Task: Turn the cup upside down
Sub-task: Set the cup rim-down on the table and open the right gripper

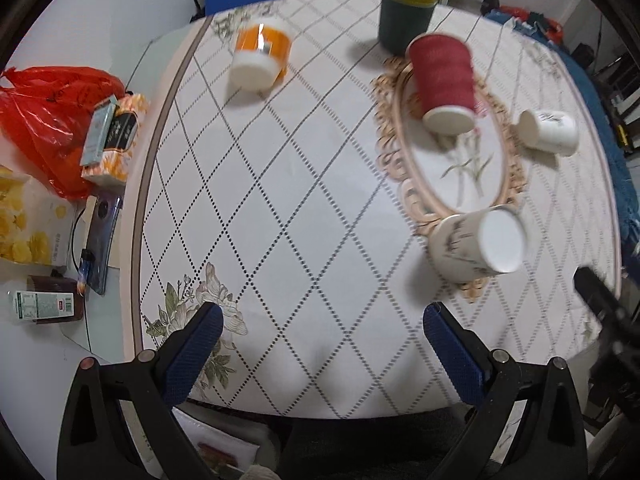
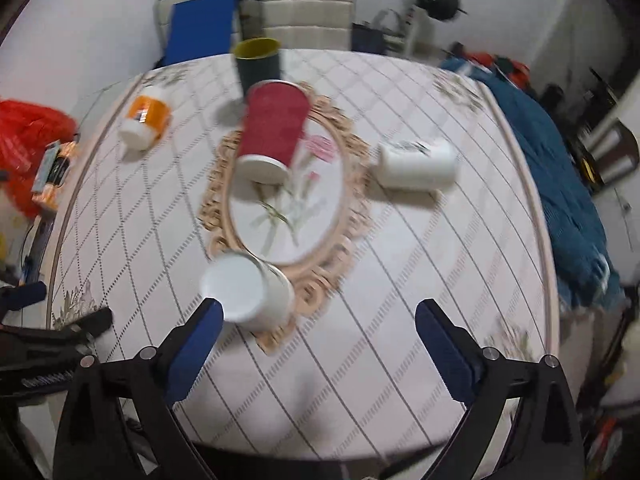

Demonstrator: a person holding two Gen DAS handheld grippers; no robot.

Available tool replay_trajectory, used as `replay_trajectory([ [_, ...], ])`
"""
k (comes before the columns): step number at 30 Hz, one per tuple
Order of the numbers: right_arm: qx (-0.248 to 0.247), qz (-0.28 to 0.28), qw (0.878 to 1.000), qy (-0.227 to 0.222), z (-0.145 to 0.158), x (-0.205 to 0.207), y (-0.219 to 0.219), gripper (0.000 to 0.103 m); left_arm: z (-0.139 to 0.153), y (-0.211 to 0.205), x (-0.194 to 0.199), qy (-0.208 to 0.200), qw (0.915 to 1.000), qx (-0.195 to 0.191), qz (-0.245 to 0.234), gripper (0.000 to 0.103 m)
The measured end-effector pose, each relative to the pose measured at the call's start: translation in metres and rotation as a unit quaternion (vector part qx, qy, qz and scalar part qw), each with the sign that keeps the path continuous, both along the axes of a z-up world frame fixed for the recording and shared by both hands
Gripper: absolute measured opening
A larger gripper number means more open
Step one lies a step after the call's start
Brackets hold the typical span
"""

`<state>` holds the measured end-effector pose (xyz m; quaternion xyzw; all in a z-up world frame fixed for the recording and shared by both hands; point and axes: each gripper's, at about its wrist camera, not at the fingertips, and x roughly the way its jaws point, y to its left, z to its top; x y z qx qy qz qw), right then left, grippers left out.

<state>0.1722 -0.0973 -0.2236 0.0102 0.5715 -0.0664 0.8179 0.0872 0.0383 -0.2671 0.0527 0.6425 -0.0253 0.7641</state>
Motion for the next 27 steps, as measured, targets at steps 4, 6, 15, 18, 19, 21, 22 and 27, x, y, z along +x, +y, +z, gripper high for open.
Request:
replay_trajectory([
  [4, -0.011, -0.02, 1.0, 0.004, 0.014, -0.023, -0.018, 0.099, 0.018, -0.01, -0.01, -0.018, 0.9998, -0.004, -0.003, 0.103],
  [6, -0.006, -0.025, 1.0, 0.0, 0.022, -0.031, -0.024, 0.099, 0.027, -0.015, -0.015, -0.027, 0.9996, -0.001, -0.004, 0.103],
  [15, 0.008, -0.023, 0.999, -0.043, 0.079, -0.072, -0.045, 0.099, 0.082, -0.03, -0.058, -0.075, 0.9971, -0.008, 0.008, 0.103],
  [18, 0.015, -0.018, 0.998, -0.058, 0.104, -0.088, -0.047, 0.099, 0.106, -0.032, -0.075, -0.093, 0.9955, -0.014, 0.009, 0.103],
  [19, 0.015, -0.015, 0.998, -0.064, 0.113, -0.094, -0.047, 0.099, 0.117, -0.033, -0.082, -0.101, 0.9947, -0.018, 0.008, 0.103],
  [21, 0.019, -0.01, 0.997, -0.075, 0.131, -0.106, -0.048, 0.099, 0.135, -0.034, -0.094, -0.116, 0.9931, -0.019, 0.005, 0.103],
  [22, 0.016, -0.006, 0.997, -0.08, 0.142, -0.114, -0.047, 0.099, 0.141, -0.034, -0.099, -0.122, 0.9924, -0.02, 0.005, 0.103],
  [27, 0.016, 0.0, 0.995, -0.102, 0.183, -0.142, -0.047, 0.099, 0.178, -0.03, -0.126, -0.147, 0.9889, -0.022, 0.008, 0.103],
])
